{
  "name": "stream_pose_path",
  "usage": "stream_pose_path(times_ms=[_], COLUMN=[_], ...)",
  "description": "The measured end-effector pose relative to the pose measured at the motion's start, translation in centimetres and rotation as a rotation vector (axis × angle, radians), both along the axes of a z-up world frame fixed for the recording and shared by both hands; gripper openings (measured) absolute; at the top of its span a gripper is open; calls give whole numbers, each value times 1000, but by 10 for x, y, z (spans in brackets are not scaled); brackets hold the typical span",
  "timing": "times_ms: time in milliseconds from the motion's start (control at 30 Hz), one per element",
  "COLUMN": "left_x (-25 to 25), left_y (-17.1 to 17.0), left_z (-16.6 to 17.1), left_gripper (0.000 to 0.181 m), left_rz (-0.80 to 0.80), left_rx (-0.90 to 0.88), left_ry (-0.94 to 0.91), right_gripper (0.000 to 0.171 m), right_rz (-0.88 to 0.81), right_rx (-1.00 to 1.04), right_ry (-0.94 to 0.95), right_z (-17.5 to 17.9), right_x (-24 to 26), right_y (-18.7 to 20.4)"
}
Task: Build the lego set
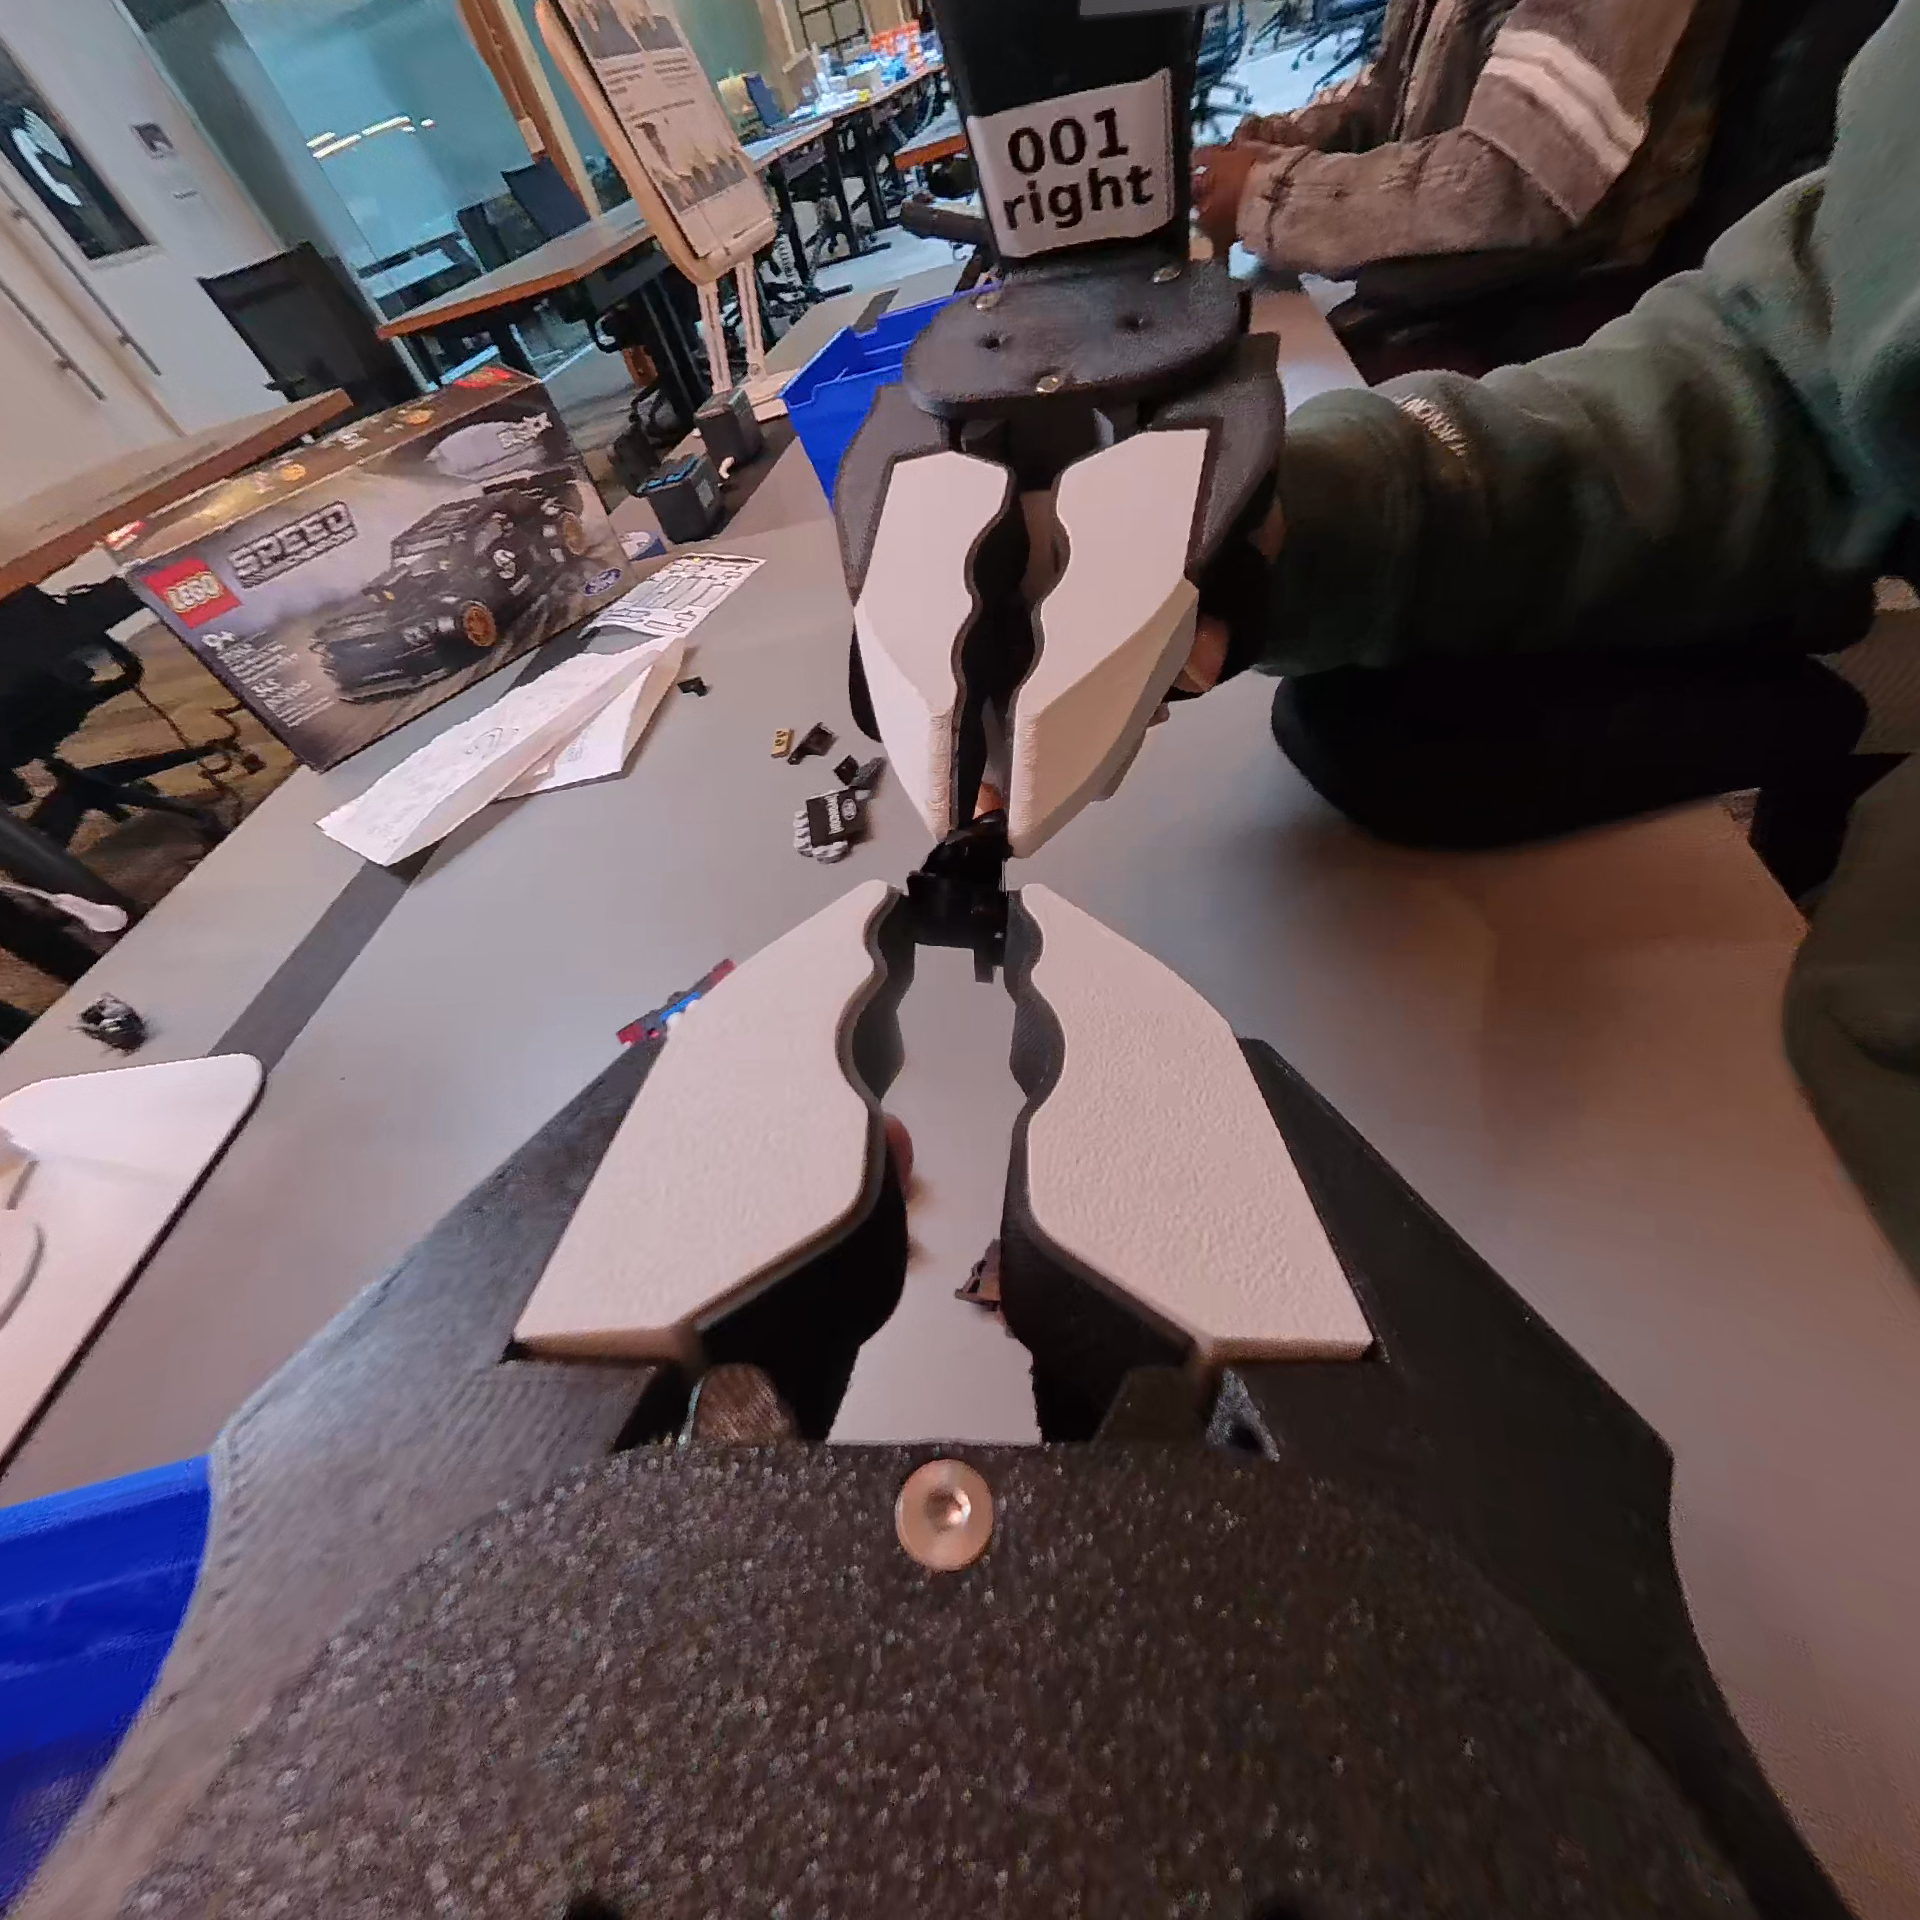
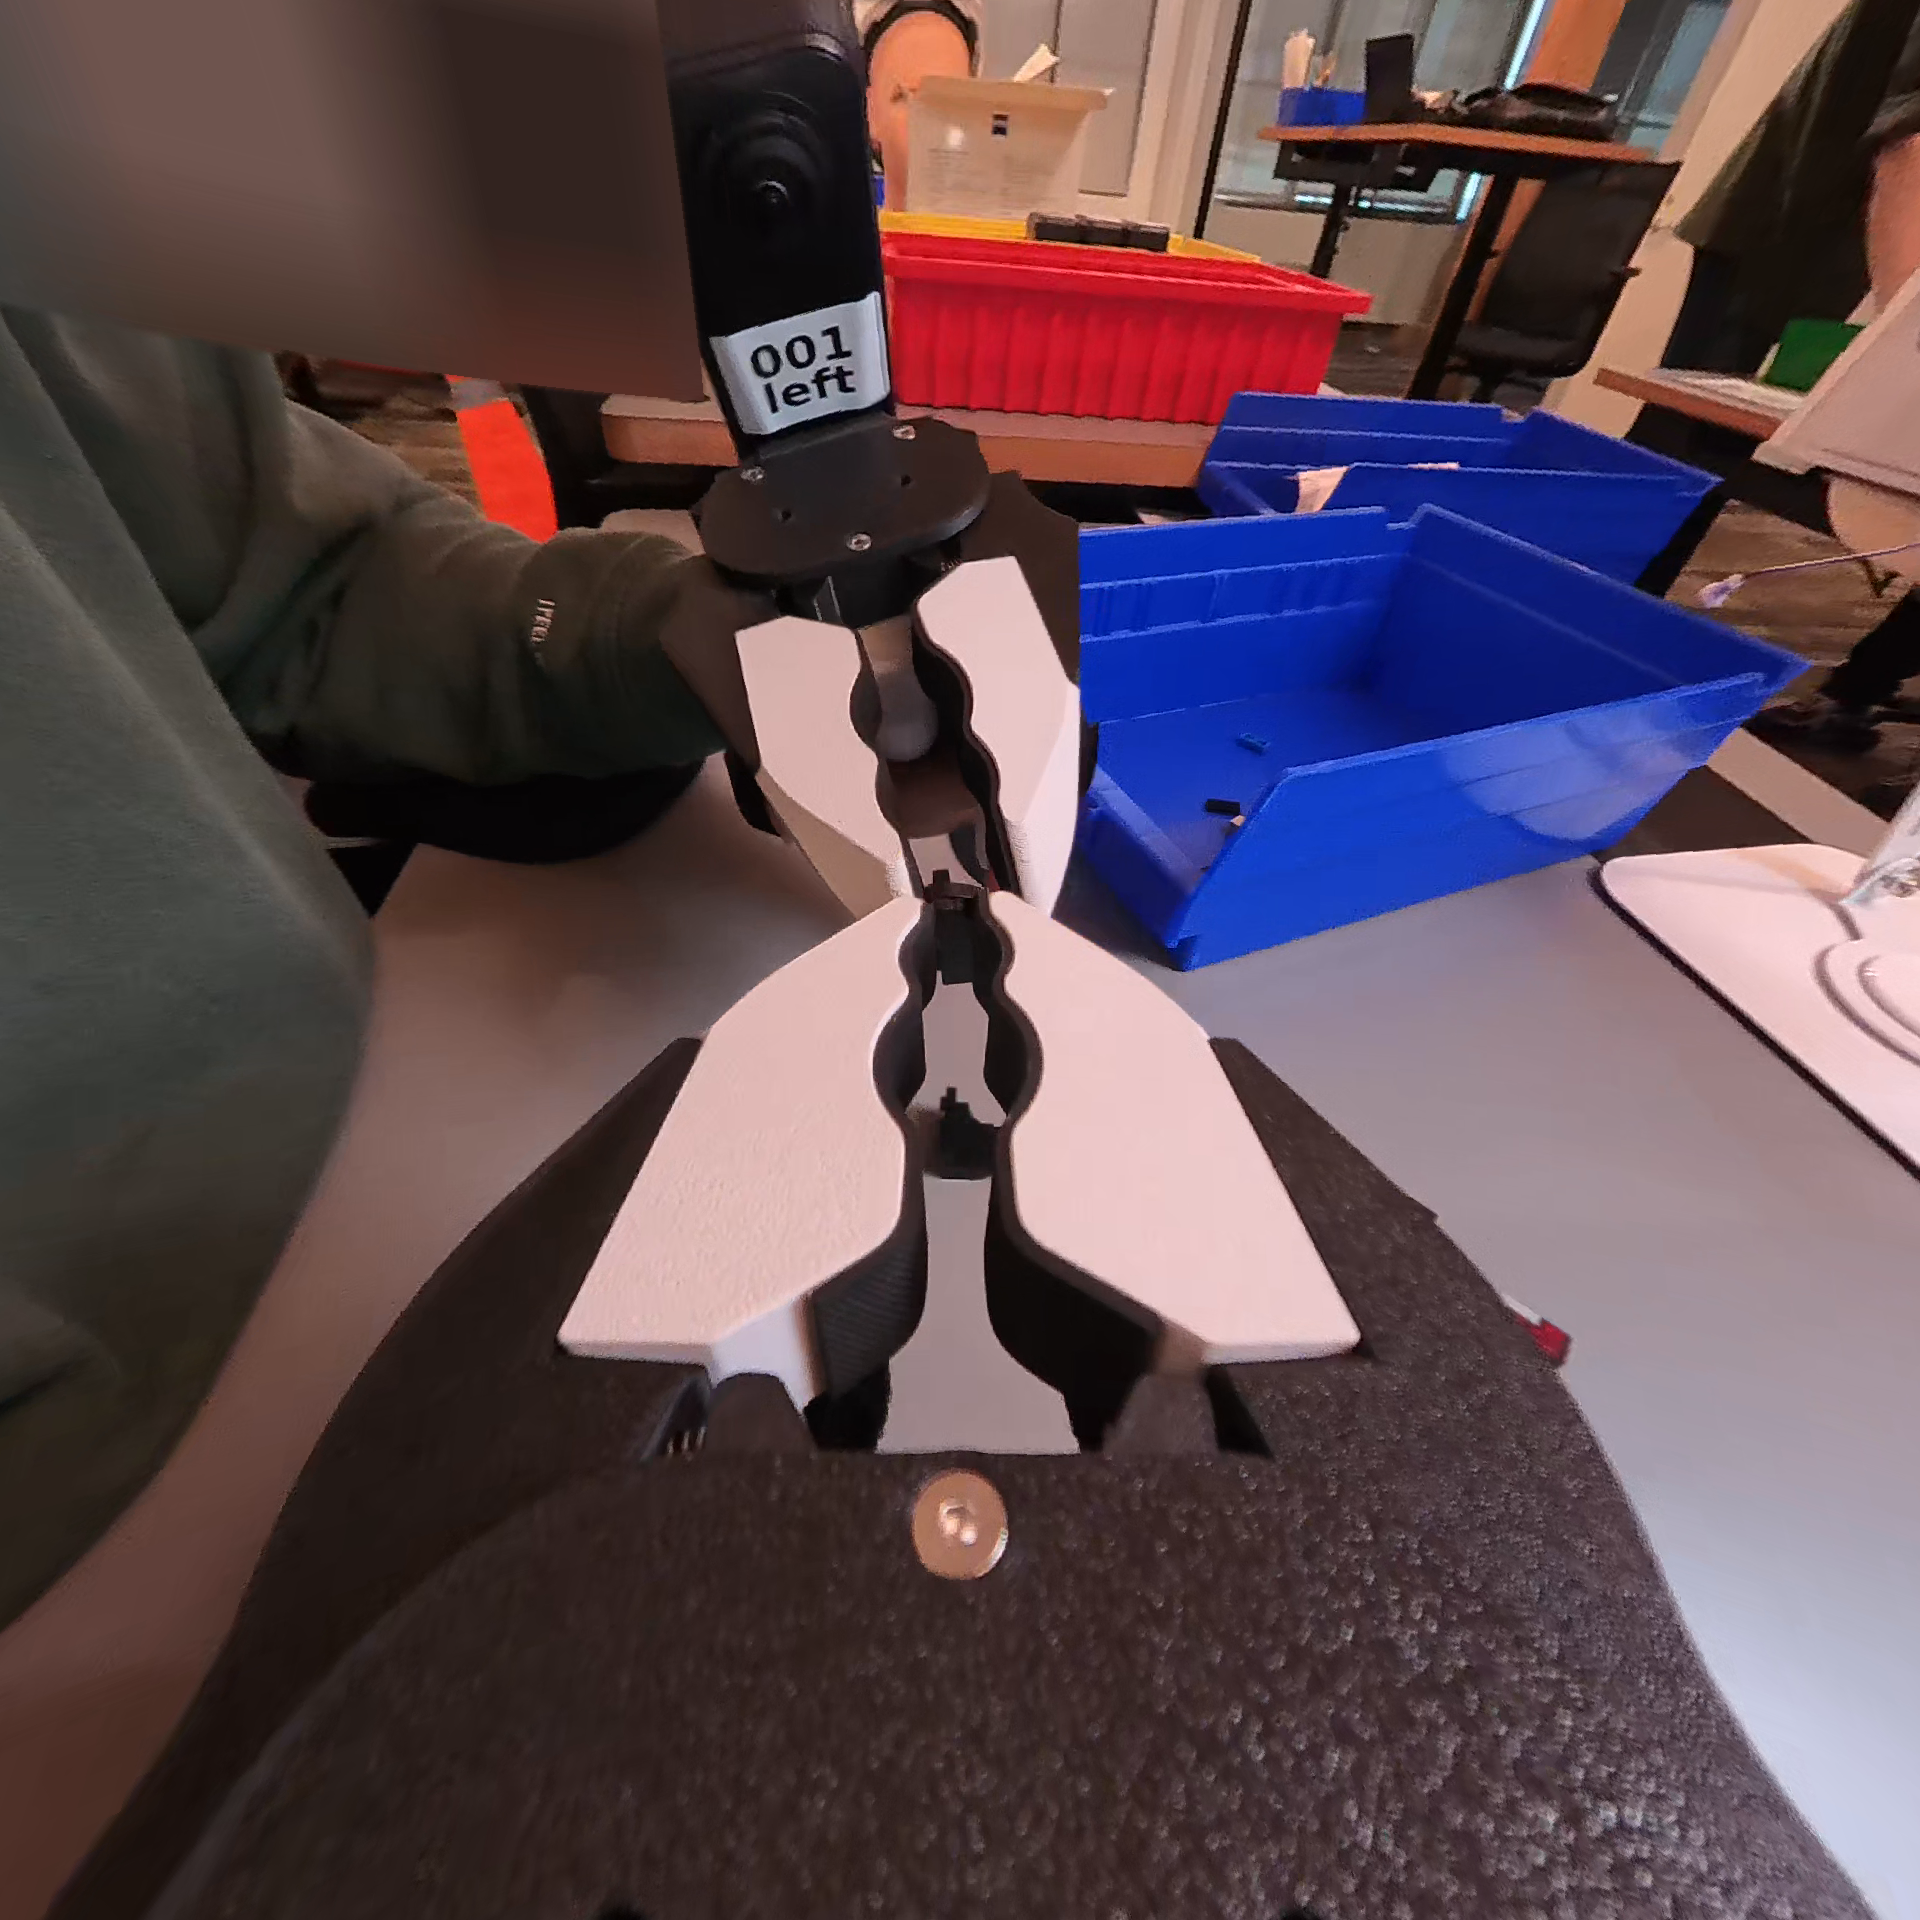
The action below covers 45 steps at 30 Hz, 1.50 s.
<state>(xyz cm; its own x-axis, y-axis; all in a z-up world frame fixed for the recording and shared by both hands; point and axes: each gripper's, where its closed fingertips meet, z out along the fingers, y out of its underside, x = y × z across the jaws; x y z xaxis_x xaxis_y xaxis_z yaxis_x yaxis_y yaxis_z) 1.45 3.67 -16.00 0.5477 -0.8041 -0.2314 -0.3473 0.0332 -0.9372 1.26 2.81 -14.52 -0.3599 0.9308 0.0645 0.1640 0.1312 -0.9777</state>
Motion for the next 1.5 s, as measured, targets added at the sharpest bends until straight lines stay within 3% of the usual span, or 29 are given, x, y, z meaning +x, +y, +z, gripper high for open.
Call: stream_pose_path(times_ms=[433, 833, 900, 967, 1067, 1167, 1300, 1500], left_x=[-10, -15, -18, -19, -18, -16, -15, -6], left_y=[-3, -21, -23, -24, -24, -21, -14, -4], left_z=[-6, 38, 44, 48, 47, 46, 42, 14], left_gripper=[17, 17, 17, 17, 17, 16, 17, 17], left_rz=[-57, -315, -342, -357, -357, -351, -342, -277], left_rx=[-78, -220, -227, -226, -228, -259, -343, -456], left_ry=[-84, -612, -666, -700, -703, -727, -767, -668], right_gripper=[7, 8, 22, 33, 33, 29, 25, 22], right_rz=[27, 13, 6, 9, -18, -54, -61, -83], right_rx=[-27, 191, 202, 146, -13, -37, 134, 133], right_ry=[-2, -505, -539, -480, -227, 28, 23, 52], right_z=[-9, -112, -119, -105, -48, 3, -2, 1], right_x=[4, 11, 11, 7, -6, -8, -8, -8], right_y=[3, 10, 11, 8, 6, 3, -8, -2])
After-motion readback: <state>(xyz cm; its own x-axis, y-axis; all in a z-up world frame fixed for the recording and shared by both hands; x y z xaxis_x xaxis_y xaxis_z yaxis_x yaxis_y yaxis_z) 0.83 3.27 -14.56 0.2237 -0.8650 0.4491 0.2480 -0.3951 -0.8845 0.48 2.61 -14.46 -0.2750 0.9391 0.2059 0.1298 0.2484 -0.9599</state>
